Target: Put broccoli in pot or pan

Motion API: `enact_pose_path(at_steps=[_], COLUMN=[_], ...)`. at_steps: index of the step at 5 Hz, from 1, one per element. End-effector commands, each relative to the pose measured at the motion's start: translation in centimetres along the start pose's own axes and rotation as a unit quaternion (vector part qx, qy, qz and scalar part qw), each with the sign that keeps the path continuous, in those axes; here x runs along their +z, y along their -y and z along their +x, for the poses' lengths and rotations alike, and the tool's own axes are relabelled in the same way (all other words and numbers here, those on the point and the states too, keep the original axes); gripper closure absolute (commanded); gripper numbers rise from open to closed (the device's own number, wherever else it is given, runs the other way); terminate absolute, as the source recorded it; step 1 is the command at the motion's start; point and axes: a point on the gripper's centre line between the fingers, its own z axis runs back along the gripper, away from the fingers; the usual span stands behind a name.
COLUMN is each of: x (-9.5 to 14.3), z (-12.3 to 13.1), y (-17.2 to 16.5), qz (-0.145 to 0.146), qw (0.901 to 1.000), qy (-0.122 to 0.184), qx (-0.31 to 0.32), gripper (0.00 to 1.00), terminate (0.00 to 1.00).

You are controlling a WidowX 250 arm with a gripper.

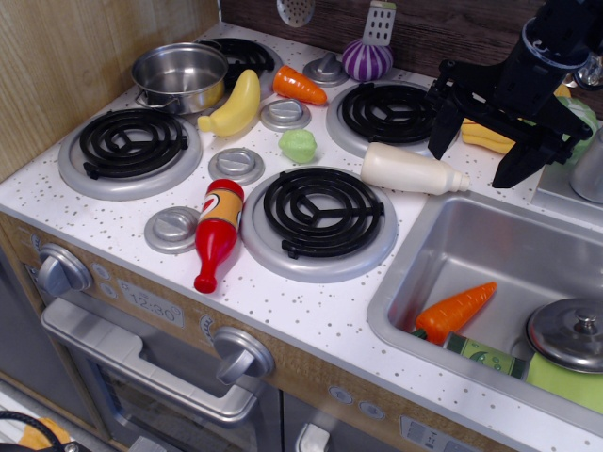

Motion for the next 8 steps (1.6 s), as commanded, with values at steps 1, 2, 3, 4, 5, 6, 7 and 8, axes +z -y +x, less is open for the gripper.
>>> enact_pose_path(at_steps=[1,2,3,4,5,6,7,8], x=[0.0,0.1,-0.5,-1.3,-2.6,-4.3,-6.0,-7.4], z=[0.0,0.5,2.4,3.7,4.7,4.9,4.9,5.1], y=[0.0,-3.4,-6.9,-9.3,-12.5,-13.9,-14.6,-14.6], qz=[0.000,-0.011,-0.001,-0.001,-0.012,-0.021,-0.023,-0.043], qw=[1.0000,0.9996,0.9983,0.9960,0.9920,0.9898,0.9892,0.9876], qy=[0.000,0.004,0.008,0.021,0.041,0.061,0.073,0.088], qx=[0.000,-0.027,-0.058,-0.086,-0.119,-0.127,-0.125,-0.123], gripper=[0.00,0.00,0.00,0.00,0.00,0.00,0.00,0.00], terminate=[0.00,0.00,0.00,0.00,0.00,0.00,0.00,0.00])
